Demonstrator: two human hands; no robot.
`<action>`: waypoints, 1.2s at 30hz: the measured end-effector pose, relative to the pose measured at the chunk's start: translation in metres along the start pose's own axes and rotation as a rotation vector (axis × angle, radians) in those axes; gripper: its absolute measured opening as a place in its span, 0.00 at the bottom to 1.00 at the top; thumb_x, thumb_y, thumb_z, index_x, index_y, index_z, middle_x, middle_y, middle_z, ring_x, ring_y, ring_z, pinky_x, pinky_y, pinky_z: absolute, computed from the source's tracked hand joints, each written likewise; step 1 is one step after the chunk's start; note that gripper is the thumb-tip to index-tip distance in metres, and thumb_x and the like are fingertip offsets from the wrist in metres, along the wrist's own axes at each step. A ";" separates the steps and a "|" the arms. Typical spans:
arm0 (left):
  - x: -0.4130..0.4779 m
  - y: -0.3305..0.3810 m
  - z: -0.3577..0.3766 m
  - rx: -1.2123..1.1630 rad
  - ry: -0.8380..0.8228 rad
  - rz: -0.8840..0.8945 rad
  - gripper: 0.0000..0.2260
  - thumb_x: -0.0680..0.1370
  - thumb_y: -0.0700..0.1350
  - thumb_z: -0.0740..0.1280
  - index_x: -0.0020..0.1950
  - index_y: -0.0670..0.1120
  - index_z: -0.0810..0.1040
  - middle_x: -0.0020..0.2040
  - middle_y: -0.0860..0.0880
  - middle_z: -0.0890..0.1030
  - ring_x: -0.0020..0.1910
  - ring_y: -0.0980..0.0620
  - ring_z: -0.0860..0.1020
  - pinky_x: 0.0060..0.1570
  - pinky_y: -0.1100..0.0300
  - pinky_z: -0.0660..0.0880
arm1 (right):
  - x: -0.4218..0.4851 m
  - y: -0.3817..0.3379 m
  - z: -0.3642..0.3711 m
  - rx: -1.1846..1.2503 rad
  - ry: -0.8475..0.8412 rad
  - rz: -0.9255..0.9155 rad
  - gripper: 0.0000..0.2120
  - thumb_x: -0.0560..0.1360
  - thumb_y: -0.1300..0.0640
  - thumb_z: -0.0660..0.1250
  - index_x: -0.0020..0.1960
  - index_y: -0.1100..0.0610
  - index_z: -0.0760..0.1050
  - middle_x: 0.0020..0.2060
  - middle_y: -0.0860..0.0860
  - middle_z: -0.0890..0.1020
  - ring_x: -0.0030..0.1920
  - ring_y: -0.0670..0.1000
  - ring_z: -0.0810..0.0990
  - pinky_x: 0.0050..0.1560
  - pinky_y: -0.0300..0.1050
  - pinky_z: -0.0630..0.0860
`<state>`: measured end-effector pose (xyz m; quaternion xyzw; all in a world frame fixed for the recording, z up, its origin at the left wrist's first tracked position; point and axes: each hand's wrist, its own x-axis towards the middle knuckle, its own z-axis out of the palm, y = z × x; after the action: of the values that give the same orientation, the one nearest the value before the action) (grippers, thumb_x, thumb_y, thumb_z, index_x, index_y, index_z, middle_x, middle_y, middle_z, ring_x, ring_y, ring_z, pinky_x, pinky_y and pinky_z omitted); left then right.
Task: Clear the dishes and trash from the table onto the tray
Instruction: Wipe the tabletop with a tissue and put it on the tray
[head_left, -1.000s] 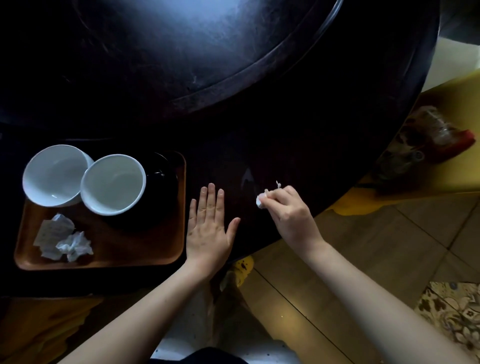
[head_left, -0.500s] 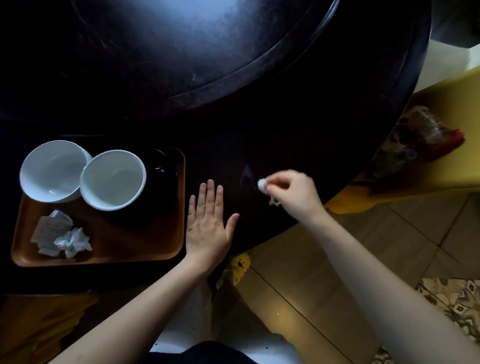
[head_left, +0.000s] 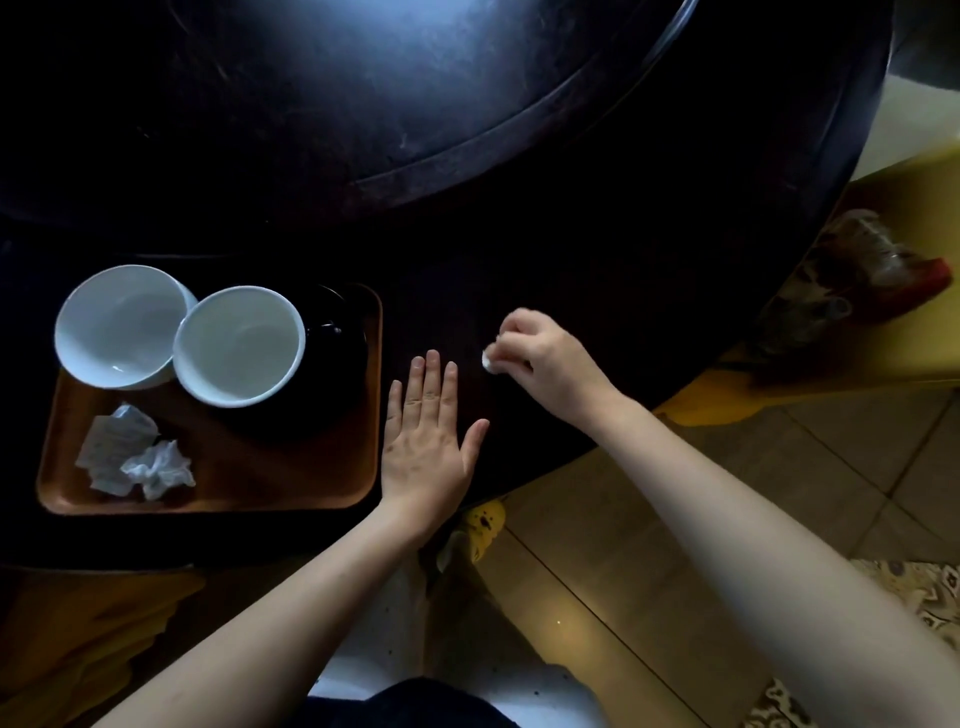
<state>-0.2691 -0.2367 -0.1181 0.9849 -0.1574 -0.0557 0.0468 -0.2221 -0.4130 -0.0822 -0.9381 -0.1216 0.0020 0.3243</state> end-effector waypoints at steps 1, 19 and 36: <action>0.000 0.000 0.001 0.003 0.004 -0.001 0.32 0.79 0.61 0.38 0.75 0.42 0.50 0.77 0.41 0.51 0.76 0.51 0.40 0.73 0.52 0.42 | -0.010 -0.001 -0.002 -0.012 -0.026 -0.020 0.05 0.73 0.58 0.69 0.44 0.61 0.79 0.44 0.54 0.78 0.44 0.49 0.76 0.41 0.39 0.74; 0.000 0.000 -0.009 -0.066 -0.048 0.005 0.32 0.77 0.63 0.38 0.74 0.44 0.42 0.76 0.45 0.41 0.76 0.49 0.42 0.71 0.57 0.31 | -0.112 -0.024 -0.024 0.546 0.027 0.657 0.05 0.76 0.59 0.65 0.45 0.51 0.77 0.41 0.47 0.79 0.43 0.42 0.78 0.44 0.32 0.74; 0.000 -0.002 -0.010 -0.066 -0.067 0.037 0.32 0.76 0.61 0.41 0.74 0.44 0.43 0.75 0.45 0.41 0.76 0.49 0.41 0.70 0.57 0.31 | -0.042 0.011 -0.039 0.142 0.264 0.674 0.05 0.74 0.59 0.66 0.48 0.58 0.78 0.45 0.53 0.80 0.49 0.52 0.78 0.43 0.37 0.74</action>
<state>-0.2672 -0.2340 -0.1088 0.9773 -0.1749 -0.0930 0.0749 -0.2574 -0.4552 -0.0614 -0.8928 0.2376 -0.0037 0.3828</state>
